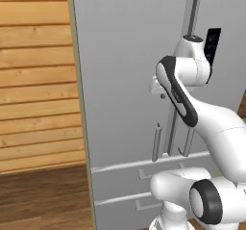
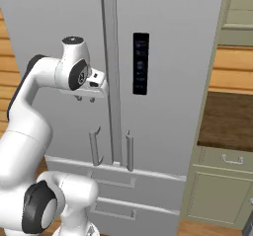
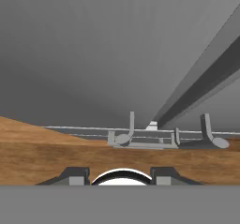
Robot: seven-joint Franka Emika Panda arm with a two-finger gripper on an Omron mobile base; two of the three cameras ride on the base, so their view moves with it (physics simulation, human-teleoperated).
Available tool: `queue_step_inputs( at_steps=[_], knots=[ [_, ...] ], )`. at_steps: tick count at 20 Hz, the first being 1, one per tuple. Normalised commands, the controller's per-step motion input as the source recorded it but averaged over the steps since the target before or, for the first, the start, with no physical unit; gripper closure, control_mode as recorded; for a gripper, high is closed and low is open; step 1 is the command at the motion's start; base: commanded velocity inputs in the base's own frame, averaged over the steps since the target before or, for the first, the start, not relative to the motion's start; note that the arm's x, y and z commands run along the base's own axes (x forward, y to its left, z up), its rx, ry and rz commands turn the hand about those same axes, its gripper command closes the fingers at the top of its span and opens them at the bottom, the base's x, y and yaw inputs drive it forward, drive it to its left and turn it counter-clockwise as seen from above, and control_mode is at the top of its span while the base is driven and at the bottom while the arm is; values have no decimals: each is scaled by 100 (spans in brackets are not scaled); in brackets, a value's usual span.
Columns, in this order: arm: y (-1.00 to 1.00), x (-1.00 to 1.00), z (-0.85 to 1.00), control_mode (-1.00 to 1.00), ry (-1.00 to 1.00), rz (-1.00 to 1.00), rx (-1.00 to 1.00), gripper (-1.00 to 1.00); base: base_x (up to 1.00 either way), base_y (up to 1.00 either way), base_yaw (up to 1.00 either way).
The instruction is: Take the strawberry from the fridge and place it on top of the pancake, located on the dining counter.
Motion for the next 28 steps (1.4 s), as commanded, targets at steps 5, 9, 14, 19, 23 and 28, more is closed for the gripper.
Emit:
queue_step_inputs(
  at_steps=[5,9,14,19,23,28],
  knots=[
    [0,-1,0,100,0,0,0,-100,-34,0,0],
    [0,0,0,100,0,0,0,-100,-100,-34,0],
    [0,0,0,100,0,0,0,-100,-59,-64,0],
    [0,0,0,100,0,0,0,-100,-28,-81,4],
    [0,0,0,100,0,0,0,-100,4,-86,16],
    [0,0,0,100,0,0,0,-100,-41,-34,7]
  ],
)
